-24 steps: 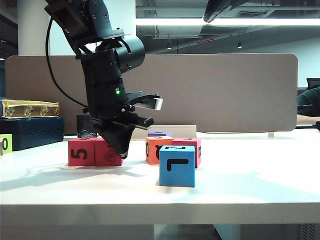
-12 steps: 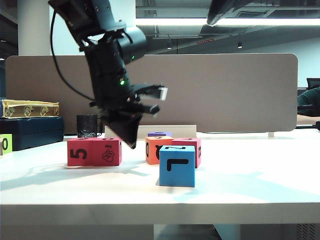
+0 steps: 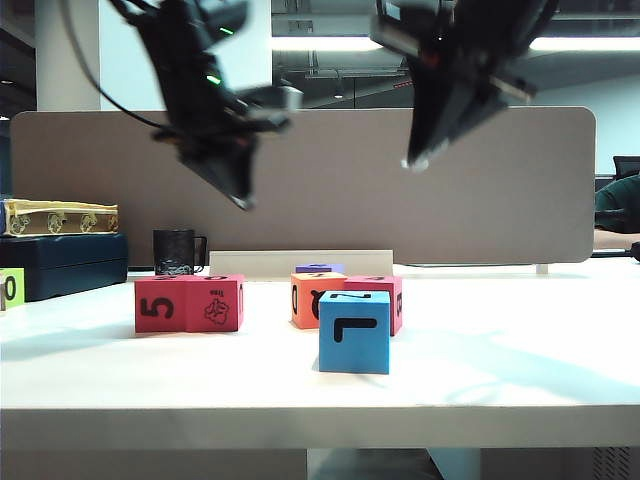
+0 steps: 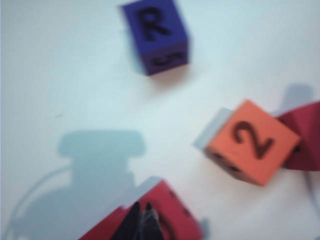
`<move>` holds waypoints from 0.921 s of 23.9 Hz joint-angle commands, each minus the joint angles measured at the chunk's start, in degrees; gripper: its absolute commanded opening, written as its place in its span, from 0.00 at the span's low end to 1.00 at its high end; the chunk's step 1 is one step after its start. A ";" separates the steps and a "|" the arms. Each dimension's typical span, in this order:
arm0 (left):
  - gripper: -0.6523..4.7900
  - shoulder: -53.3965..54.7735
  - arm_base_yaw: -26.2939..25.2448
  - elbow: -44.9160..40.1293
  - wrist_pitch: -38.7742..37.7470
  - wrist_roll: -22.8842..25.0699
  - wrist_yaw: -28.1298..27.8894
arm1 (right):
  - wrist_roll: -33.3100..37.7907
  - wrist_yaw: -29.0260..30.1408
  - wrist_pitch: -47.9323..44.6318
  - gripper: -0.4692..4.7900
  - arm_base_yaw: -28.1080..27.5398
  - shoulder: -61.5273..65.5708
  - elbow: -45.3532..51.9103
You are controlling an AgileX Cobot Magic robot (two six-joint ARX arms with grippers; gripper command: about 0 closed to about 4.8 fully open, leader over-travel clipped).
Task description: Select the appropriate blocks from the scattered letter blocks on the table and arrange them in a row to spell out "2024".
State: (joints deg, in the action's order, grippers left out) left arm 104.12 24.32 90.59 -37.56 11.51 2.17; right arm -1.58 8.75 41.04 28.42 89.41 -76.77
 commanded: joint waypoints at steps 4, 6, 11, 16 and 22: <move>0.11 -6.71 -7.34 0.04 -6.62 -0.72 7.34 | 0.04 0.13 -3.67 0.08 -2.89 6.12 -0.15; 0.11 -11.15 -7.61 0.04 -7.13 0.48 9.84 | 0.55 0.31 -5.46 0.08 -3.52 9.01 -0.15; 0.11 -20.15 -7.61 0.04 -6.51 -0.46 9.88 | 2.93 2.08 -10.19 0.08 -3.58 15.21 -0.17; 0.11 -23.04 -7.61 0.07 -7.26 -0.85 9.88 | 4.83 4.02 -14.43 0.08 -3.34 18.95 -0.15; 0.11 -23.04 -7.61 0.04 -10.01 -0.81 9.88 | 6.12 4.02 -19.41 0.08 -3.34 20.35 -0.20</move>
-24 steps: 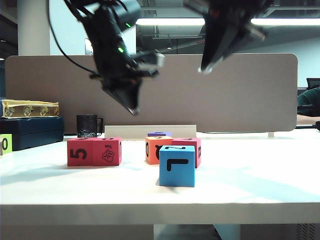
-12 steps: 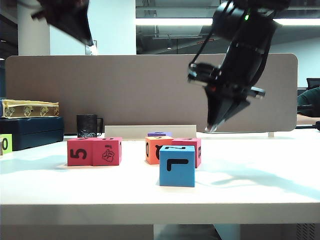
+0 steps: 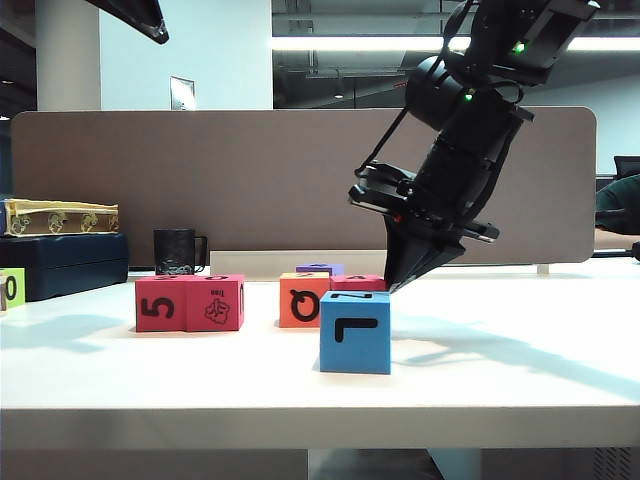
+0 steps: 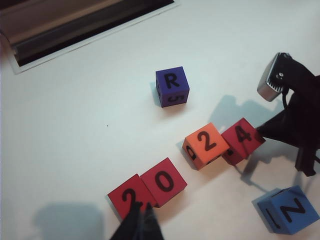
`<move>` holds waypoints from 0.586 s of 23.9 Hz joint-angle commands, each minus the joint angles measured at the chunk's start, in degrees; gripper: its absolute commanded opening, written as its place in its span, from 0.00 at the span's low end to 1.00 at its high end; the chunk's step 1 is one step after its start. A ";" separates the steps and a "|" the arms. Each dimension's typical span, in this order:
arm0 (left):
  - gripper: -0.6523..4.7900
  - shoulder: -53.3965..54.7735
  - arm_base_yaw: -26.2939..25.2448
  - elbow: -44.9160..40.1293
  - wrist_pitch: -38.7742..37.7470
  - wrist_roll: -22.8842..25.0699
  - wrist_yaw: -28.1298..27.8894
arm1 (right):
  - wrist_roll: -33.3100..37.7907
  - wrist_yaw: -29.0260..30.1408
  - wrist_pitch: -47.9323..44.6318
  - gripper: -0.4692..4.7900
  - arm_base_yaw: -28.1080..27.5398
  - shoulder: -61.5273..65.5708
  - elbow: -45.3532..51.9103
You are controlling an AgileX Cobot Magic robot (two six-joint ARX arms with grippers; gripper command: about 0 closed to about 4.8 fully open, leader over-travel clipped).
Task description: Select the appropriate blocks from the scattered letter blocks on the table and arrange them in a row to spell out "2024".
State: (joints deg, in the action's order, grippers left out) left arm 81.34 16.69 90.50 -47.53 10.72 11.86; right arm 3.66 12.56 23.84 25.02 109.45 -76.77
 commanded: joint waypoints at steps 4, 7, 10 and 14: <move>0.11 -0.24 0.04 0.13 -0.42 0.00 0.20 | 1.57 1.75 -5.03 0.08 0.13 1.77 -0.24; 0.11 -0.24 0.02 0.13 -0.37 0.00 0.20 | 2.34 2.47 -7.19 0.08 0.26 2.32 -0.26; 0.11 -0.22 0.02 0.13 -0.15 0.00 0.17 | 2.36 3.10 -8.83 0.08 0.42 2.36 -0.28; 0.11 -0.24 0.02 0.13 -0.13 -0.04 0.20 | 3.23 4.31 -9.33 0.08 0.46 2.40 -0.26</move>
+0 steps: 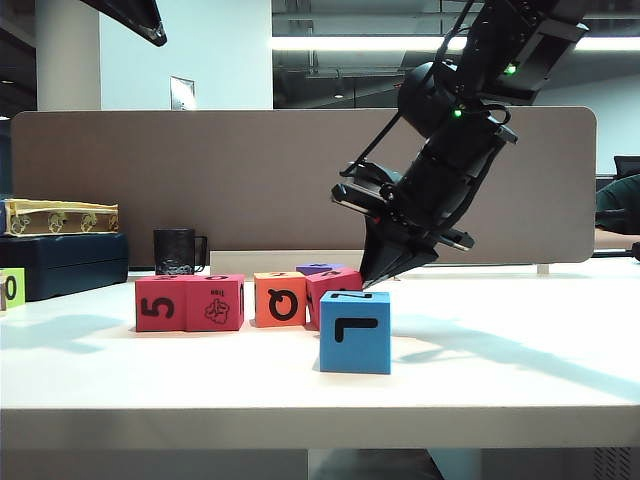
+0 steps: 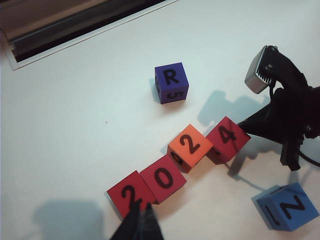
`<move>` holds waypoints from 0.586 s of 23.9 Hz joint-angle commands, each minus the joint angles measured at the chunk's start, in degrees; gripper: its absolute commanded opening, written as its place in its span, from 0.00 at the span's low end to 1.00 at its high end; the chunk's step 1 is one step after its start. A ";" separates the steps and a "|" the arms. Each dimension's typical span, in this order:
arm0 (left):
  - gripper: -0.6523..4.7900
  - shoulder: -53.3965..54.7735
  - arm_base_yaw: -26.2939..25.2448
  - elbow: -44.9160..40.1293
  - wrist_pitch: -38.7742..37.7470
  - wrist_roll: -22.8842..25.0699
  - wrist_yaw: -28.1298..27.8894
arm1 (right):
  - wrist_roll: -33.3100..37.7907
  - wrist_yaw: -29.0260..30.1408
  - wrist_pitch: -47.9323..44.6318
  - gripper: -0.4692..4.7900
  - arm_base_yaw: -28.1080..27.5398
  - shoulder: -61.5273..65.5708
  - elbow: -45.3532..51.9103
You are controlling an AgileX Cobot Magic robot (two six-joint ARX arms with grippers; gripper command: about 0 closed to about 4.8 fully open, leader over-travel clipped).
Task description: Select the appropriate blocks from the scattered letter blocks on the table and arrange them in a row to spell out "2024".
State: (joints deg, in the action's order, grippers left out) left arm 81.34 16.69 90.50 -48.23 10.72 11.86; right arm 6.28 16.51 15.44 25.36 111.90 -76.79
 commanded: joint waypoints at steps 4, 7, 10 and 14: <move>0.11 -0.24 0.02 0.13 0.28 -0.04 0.20 | 1.07 0.35 -1.22 0.08 0.11 -0.04 -0.24; 0.11 -0.24 0.02 0.13 0.28 -0.04 0.17 | 1.05 -0.11 -0.35 0.08 0.11 -0.04 -0.24; 0.11 -0.24 0.02 0.13 0.28 -0.04 0.20 | 1.05 -1.57 0.66 0.08 0.11 -0.04 -0.24; 0.11 -0.24 0.02 0.15 0.28 -0.04 0.20 | 1.05 -1.16 0.85 0.08 0.42 0.55 -0.24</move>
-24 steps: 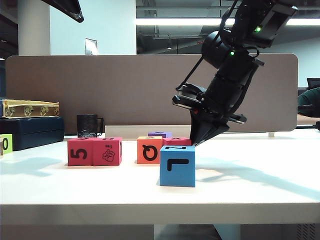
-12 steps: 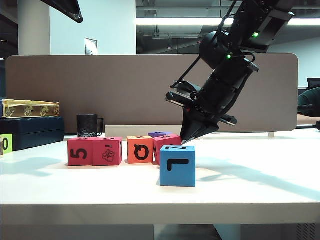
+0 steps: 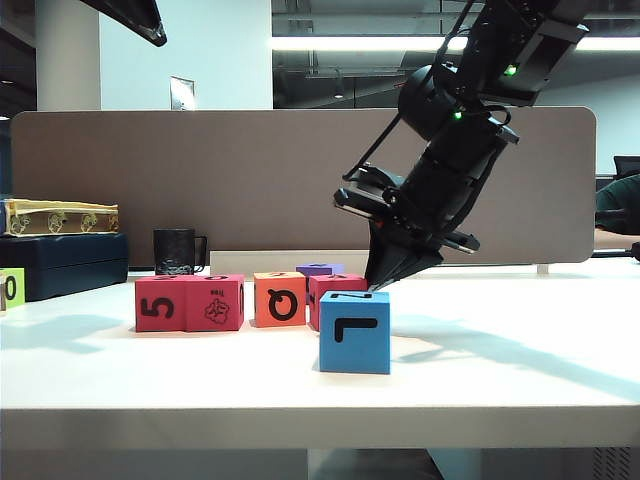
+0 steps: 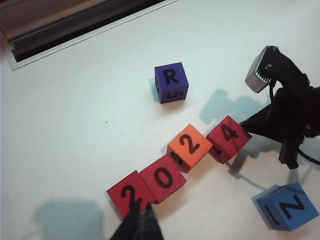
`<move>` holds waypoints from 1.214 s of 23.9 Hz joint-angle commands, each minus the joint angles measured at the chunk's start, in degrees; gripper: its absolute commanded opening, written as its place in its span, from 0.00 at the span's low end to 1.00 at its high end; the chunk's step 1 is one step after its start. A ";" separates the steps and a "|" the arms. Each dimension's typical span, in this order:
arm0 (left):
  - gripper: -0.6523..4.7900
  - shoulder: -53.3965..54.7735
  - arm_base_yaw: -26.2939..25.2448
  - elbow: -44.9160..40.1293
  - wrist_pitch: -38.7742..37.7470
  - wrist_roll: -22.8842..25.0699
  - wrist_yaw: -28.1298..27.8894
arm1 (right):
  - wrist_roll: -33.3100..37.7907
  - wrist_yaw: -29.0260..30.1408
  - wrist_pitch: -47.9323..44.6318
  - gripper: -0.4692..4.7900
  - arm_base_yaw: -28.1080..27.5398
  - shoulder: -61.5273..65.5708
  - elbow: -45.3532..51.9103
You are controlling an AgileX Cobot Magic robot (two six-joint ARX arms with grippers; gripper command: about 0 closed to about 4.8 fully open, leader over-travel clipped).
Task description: Select the appropriate blocks from the scattered letter blocks on the table and arrange them in a row to spell out "2024".
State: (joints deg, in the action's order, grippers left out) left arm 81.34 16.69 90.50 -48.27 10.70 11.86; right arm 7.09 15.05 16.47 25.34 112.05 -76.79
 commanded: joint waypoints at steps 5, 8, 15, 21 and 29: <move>0.11 -0.24 0.02 0.15 0.48 0.00 0.20 | 0.24 0.98 -0.90 0.08 1.62 0.66 -0.26; 0.11 -0.24 0.02 0.15 0.59 0.00 0.20 | 0.24 1.46 -1.20 0.08 2.03 0.66 -0.24; 0.11 -0.24 0.02 0.15 0.59 0.00 0.15 | -0.26 -3.52 -0.33 0.08 2.12 0.13 -0.70; 0.11 -0.22 0.02 0.15 0.79 0.00 -0.24 | -2.82 -1.99 10.03 0.08 2.21 -3.08 -5.99; 0.11 -0.20 0.02 0.15 1.90 0.00 -0.26 | -3.43 2.86 18.58 0.08 4.79 -4.48 -7.98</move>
State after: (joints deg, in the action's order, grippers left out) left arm 81.34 16.69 90.50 -47.42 10.72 11.57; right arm 4.40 17.17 34.06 29.08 107.83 -84.62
